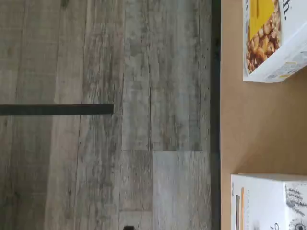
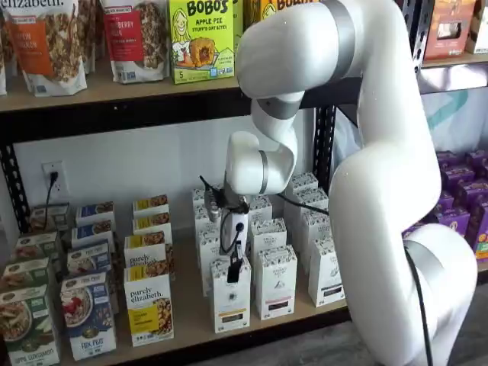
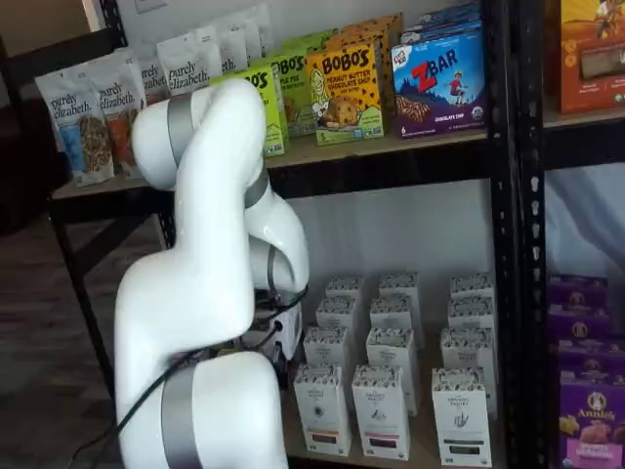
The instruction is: Pick up the white box with a yellow strip in the middle, on the bottom shelf, the fourth box from the left
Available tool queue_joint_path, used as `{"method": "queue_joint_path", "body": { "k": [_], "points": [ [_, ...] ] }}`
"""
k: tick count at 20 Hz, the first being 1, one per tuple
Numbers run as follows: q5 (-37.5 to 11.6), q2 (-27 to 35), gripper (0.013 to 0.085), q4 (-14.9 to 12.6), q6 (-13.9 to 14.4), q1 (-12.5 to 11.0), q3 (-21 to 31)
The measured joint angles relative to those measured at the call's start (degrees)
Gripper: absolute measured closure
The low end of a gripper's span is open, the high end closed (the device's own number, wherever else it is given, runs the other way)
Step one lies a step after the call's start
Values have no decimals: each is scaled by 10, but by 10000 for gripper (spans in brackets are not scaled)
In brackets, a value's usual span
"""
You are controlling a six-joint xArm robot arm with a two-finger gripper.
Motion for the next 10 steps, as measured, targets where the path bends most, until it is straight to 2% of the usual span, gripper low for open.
{"method": "queue_joint_path", "body": {
  "k": [4, 10],
  "points": [
    [45, 12, 130, -13, 3, -12, -25],
    [28, 26, 130, 0, -17, -19, -34]
  ]
}}
